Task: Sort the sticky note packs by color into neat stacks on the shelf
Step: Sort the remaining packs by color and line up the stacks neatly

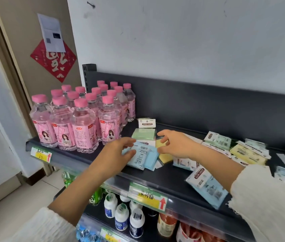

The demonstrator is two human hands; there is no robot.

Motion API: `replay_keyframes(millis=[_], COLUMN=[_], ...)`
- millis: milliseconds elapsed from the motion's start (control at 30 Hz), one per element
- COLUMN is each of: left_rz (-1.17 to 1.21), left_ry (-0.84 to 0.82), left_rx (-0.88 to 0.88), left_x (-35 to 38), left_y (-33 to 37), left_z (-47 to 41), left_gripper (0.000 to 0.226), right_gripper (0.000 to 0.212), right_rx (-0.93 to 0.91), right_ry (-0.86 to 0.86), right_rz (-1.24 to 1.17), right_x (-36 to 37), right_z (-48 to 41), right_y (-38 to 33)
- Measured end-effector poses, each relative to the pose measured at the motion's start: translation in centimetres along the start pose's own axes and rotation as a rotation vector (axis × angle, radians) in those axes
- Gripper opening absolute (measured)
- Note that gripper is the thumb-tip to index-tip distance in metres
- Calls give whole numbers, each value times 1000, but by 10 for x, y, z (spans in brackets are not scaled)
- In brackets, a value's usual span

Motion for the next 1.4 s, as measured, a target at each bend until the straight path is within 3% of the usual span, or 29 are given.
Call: replay_keyframes(millis=[133, 267, 367, 500, 600, 733, 867, 1100, 1267, 1400], left_rz=[-64, -127, -230, -165, 16, 133, 178, 96, -3, 215], left_ry=[-96, -359, -342, -347, -357, -398, -394, -375, -277, -265], left_rx=[51, 178, 249, 322, 320, 303, 318, 280, 384, 484], left_x=[-2, 5, 6, 9, 11, 11, 11, 10, 6, 5], left_y=[-4, -9, -19, -31, -39, -41, -39, -41, -32, -3], left_z=[-13, -20, -28, -30, -26, -27, -26, -26, -21, 1], left_gripper=[56, 93, 100, 103, 105, 103, 100, 80, 64, 50], right_gripper=[66, 74, 79, 54, 34, 23, 33, 35, 29, 17], right_rx=[18, 58, 162, 319, 446, 546, 558, 639, 557, 481], right_ry=[-62, -49, -19, 68, 196, 304, 395, 1037, 1114, 1126], right_rz=[54, 63, 73, -70, -132, -316, -687, -782, -978, -1012], right_x=[7, 18, 25, 31, 40, 53, 63, 55, 60, 63], right_z=[-8, -3, -2, 5, 15, 29, 46, 79, 107, 126], right_y=[-4, -12, -17, -26, -32, -42, -57, -51, -53, -53])
Point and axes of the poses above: each hand's wrist, its own z-axis away from the middle knuckle, its own x-axis out of the palm, y = z × x, the point moved 1 cm from there along -z, towards the middle knuckle, and after that the axes turned 1 degree about x, right-handed, at the moved point
